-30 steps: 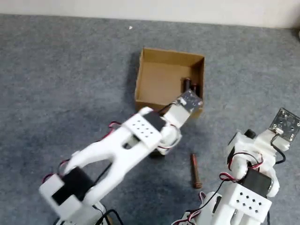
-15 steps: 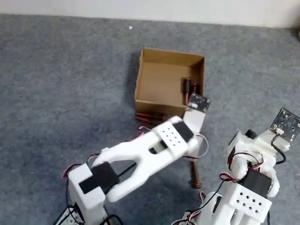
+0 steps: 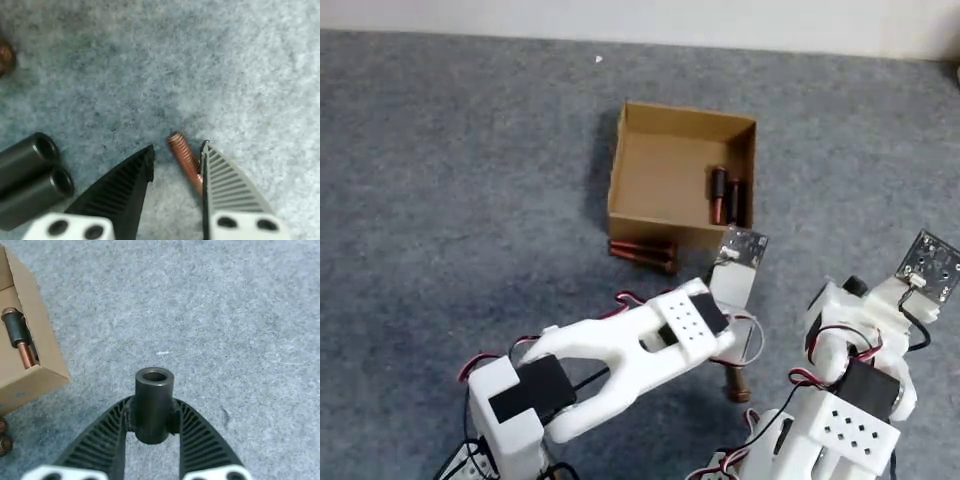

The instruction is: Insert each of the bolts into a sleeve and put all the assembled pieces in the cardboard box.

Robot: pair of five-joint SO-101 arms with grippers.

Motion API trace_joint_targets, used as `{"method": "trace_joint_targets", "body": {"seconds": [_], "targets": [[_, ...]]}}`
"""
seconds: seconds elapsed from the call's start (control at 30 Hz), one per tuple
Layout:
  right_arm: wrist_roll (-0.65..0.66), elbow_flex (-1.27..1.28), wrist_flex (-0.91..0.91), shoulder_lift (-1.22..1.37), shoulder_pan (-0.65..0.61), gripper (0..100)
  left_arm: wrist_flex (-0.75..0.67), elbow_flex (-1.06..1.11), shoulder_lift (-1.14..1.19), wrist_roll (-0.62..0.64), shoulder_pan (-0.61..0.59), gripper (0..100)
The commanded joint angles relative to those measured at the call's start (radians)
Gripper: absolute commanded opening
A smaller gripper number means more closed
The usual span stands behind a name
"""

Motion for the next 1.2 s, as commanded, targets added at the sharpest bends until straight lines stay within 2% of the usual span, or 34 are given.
{"method": "trace_joint_targets", "body": {"seconds": [0.0, 0.17, 0.23, 0.7, 0.87, 1.0, 1.17], "targets": [[-0.011, -0.018, -0.033, -0.018, 0.012, 0.5, -0.009, 0.019, -0.005, 0.015, 0.012, 16], [-0.011, -0.018, -0.033, -0.018, 0.012, 0.5, -0.012, 0.019, -0.005, 0.015, 0.01, 0], [-0.011, -0.018, -0.033, -0.018, 0.012, 0.5, -0.012, 0.019, -0.005, 0.015, 0.01, 2], [-0.011, -0.018, -0.033, -0.018, 0.012, 0.5, 0.023, 0.021, -0.081, 0.008, -0.01, 1], [-0.011, -0.018, -0.033, -0.018, 0.012, 0.5, 0.101, 0.022, -0.237, 0.012, -0.085, 1], [-0.011, -0.018, -0.033, -0.018, 0.012, 0.5, 0.16, 0.022, -0.354, 0.02, -0.189, 1], [-0.011, -0.018, -0.033, -0.018, 0.012, 0.5, 0.204, 0.036, -0.437, 0.221, -0.374, 1]]}}
